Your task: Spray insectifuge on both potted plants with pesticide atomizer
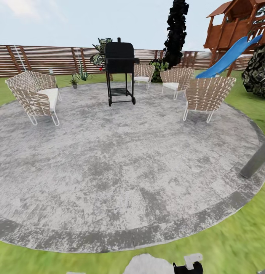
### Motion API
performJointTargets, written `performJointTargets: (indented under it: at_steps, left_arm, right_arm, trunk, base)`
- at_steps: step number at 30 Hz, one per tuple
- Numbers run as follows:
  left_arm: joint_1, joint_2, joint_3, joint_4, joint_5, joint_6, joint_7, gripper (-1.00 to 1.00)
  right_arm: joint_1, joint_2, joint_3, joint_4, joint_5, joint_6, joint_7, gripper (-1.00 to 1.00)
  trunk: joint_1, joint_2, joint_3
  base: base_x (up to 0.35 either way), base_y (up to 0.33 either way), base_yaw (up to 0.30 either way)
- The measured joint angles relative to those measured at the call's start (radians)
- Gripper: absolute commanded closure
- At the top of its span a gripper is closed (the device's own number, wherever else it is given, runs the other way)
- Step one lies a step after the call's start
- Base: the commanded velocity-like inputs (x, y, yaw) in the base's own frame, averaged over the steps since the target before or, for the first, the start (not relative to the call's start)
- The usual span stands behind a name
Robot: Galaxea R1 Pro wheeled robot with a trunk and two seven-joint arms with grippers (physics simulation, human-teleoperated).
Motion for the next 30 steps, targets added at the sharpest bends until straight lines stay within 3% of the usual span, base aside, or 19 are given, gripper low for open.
performJointTargets:
  at_steps: [30]
  left_arm:
    - [0.0,0.0,0.0,0.0,0.0,0.0,0.0,1.0]
  right_arm:
    - [0.0,0.0,0.0,0.0,0.0,0.0,0.0,-1.0]
  trunk:
    - [0.0,0.0,0.0]
  base:
    - [0.338,0.0,0.0]
